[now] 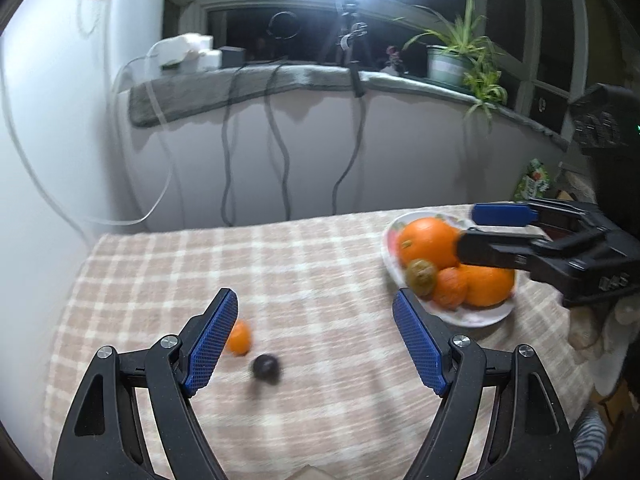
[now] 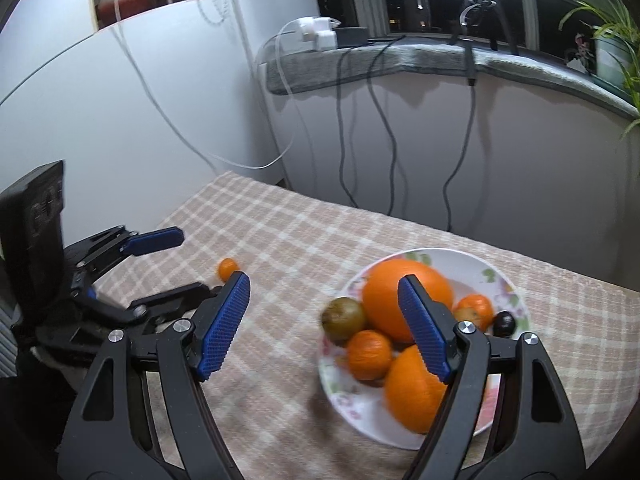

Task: Organize fruits
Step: 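Move both open tools back to the small tangerine and dark plum, then close the left tool on the small tangerine while the right tool grips the dark plum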

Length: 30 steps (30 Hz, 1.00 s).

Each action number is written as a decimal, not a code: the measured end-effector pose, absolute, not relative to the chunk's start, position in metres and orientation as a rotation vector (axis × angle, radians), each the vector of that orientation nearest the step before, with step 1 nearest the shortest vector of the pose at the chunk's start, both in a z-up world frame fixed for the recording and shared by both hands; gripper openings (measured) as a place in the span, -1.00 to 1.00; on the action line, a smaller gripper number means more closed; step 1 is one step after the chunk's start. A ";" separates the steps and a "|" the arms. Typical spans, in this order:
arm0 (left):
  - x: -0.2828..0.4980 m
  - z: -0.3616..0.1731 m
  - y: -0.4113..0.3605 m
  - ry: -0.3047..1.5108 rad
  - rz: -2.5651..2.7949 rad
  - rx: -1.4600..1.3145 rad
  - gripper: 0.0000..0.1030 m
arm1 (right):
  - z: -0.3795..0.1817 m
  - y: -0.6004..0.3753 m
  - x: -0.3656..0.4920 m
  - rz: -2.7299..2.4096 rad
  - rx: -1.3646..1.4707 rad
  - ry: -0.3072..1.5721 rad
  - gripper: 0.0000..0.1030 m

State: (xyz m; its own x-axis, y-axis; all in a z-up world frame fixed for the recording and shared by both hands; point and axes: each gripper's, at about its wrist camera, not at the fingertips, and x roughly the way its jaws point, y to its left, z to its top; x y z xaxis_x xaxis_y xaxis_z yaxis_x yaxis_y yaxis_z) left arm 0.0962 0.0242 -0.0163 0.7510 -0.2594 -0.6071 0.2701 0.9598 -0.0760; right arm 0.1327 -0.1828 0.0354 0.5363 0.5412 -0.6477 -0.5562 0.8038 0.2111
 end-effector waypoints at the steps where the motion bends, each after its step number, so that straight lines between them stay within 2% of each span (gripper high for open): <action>1: 0.097 -0.019 0.031 0.669 -0.282 0.005 0.55 | 0.035 -0.178 0.129 0.661 -0.031 0.762 0.54; 4: 0.098 -0.027 0.050 0.694 -0.254 -0.029 0.55 | 0.033 -0.162 0.119 0.685 -0.059 0.756 0.54; 6: 0.098 -0.033 0.062 0.709 -0.238 -0.048 0.43 | 0.030 -0.151 0.114 0.707 -0.070 0.763 0.53; 12: 0.101 -0.046 0.087 0.752 -0.222 -0.120 0.24 | 0.015 -0.120 0.105 0.763 -0.094 0.792 0.35; 13: 0.102 -0.048 0.090 0.760 -0.222 -0.131 0.22 | 0.011 -0.114 0.104 0.775 -0.095 0.805 0.27; 18: 0.110 -0.057 0.099 0.796 -0.251 -0.190 -0.09 | -0.005 -0.096 0.105 0.811 -0.094 0.850 0.10; 20: 0.113 -0.060 0.097 0.810 -0.265 -0.194 -0.16 | -0.010 -0.090 0.107 0.819 -0.102 0.864 -0.01; 24: 0.125 -0.068 0.096 0.847 -0.289 -0.215 -0.33 | -0.022 -0.076 0.110 0.839 -0.116 0.896 -0.05; 30: 0.137 -0.074 0.092 0.878 -0.303 -0.222 -0.34 | -0.034 -0.060 0.115 0.862 -0.129 0.926 -0.16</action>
